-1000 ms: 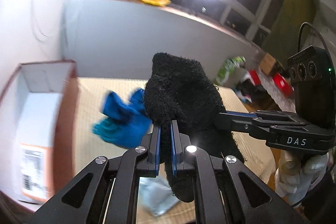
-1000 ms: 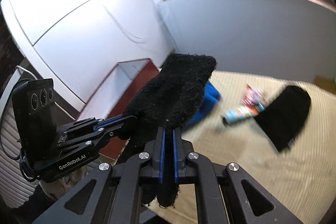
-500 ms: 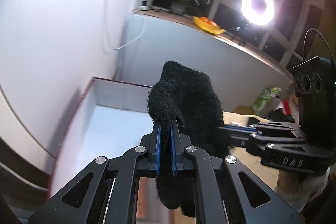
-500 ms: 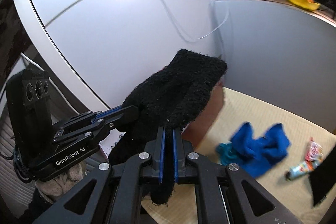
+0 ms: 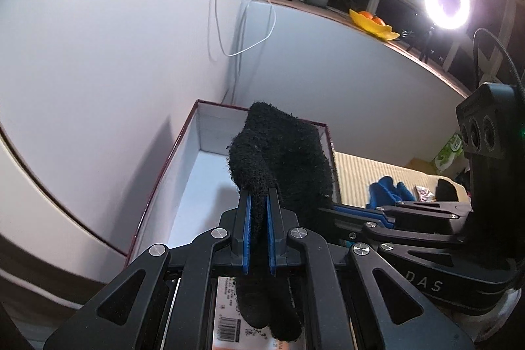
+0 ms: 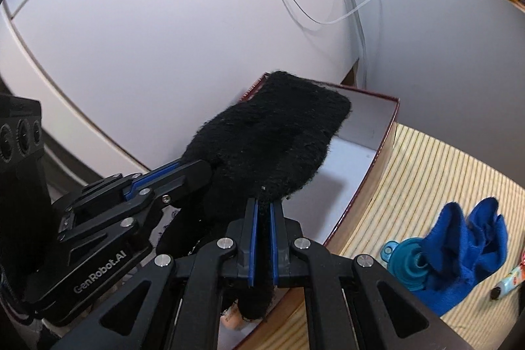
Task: Organize soft objects
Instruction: 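Carry the black glove with the left tool into the shoebox and release, then move the left tool to the blue towel and close on it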
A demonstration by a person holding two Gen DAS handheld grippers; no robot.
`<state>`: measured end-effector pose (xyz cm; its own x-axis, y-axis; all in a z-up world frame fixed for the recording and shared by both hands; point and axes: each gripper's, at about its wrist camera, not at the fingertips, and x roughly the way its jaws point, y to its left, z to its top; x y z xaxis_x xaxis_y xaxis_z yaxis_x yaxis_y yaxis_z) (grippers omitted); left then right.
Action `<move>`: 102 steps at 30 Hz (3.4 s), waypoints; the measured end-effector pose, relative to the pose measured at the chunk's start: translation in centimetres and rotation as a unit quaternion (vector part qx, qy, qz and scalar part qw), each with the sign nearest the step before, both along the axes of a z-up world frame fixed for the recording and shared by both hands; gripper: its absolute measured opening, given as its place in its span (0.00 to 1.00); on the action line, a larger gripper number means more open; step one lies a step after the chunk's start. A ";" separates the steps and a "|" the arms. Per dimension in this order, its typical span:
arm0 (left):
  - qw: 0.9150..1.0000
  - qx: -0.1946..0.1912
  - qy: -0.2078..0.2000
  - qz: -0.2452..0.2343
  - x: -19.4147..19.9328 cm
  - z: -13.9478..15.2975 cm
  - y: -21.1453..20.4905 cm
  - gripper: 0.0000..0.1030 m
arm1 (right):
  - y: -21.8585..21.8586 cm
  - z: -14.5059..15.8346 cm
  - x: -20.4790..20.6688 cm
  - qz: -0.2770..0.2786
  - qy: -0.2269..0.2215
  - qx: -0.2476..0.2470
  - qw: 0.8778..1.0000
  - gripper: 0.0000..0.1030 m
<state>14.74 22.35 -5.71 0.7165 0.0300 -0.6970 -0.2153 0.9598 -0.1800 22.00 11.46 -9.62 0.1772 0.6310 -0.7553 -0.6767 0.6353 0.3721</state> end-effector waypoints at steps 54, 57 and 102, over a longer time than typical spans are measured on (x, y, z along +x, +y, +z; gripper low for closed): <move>0.989 -0.078 0.037 -0.122 0.9 -2.6 -15.8 0.45 | -22.8 -1.1 6.6 -0.100 0.022 0.009 0.995 0.67; 0.987 -0.087 0.057 -0.127 2.0 -3.8 -17.1 0.45 | -23.0 -2.4 8.1 -0.101 0.039 0.006 0.994 0.67; 0.985 -0.105 0.082 -0.108 8.7 -8.9 -20.4 0.09 | -19.8 -8.6 9.2 -0.048 0.162 0.013 0.986 0.12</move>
